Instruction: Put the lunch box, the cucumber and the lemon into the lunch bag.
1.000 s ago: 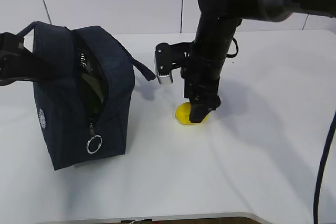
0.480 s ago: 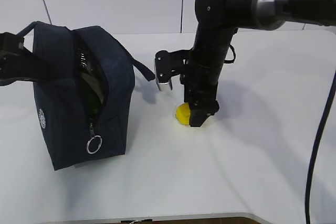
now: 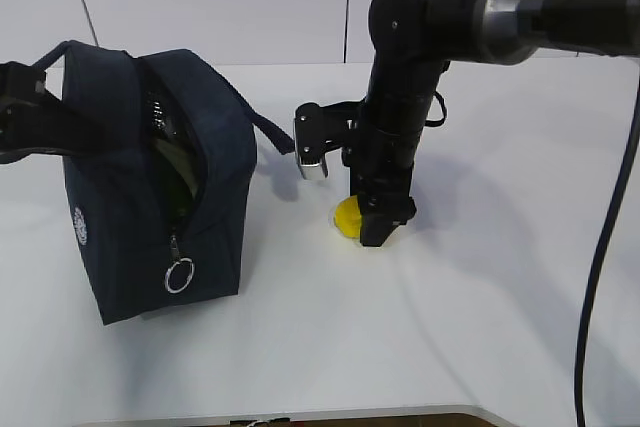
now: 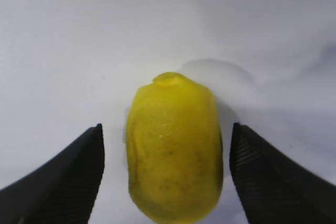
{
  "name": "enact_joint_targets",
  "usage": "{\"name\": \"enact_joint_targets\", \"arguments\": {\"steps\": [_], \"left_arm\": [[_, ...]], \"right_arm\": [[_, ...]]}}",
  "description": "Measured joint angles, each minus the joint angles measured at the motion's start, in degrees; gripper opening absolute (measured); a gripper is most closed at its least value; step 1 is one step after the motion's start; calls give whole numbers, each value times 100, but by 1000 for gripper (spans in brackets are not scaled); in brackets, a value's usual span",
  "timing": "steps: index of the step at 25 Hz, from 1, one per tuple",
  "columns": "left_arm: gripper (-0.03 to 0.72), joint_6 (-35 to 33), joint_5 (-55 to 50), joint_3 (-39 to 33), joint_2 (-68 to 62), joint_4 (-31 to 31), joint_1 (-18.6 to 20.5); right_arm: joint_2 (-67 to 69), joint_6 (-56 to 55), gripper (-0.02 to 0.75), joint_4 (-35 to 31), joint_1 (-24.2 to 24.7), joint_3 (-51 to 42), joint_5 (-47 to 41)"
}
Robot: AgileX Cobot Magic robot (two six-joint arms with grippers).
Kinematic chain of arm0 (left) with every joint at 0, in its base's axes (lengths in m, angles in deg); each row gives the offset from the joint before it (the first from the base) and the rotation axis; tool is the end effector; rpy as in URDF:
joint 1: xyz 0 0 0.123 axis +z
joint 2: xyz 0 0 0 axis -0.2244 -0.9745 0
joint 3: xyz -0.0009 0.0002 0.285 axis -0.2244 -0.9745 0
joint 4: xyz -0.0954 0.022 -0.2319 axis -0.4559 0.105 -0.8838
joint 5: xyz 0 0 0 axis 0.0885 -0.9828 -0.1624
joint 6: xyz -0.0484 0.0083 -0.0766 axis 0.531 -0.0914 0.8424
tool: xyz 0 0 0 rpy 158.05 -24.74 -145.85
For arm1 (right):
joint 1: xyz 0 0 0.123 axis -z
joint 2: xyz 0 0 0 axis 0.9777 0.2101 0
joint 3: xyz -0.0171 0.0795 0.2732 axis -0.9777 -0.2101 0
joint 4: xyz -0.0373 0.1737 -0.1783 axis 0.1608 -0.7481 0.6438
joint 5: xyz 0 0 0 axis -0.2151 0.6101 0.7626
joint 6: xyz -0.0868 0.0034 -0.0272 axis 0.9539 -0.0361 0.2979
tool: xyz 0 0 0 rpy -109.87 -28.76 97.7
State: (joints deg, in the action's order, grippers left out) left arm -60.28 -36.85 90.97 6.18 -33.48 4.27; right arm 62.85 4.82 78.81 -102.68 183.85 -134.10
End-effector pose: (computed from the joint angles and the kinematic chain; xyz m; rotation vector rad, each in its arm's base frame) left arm 0.2509 -0.0879 0.2804 0.3037 2.3777 -0.8100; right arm 0.4122 0.2009 0.1694 -2.2148 2.0474 0.0916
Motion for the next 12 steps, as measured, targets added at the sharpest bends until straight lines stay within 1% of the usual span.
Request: {"name": "enact_joint_targets", "arguments": {"steps": [9, 12], "left_arm": [[-9, 0, 0, 0, 0, 0, 0], [-9, 0, 0, 0, 0, 0, 0]], "right_arm": [[0, 0, 585, 0, 0, 0, 5], [0, 0, 551, 0, 0, 0, 5]]}}
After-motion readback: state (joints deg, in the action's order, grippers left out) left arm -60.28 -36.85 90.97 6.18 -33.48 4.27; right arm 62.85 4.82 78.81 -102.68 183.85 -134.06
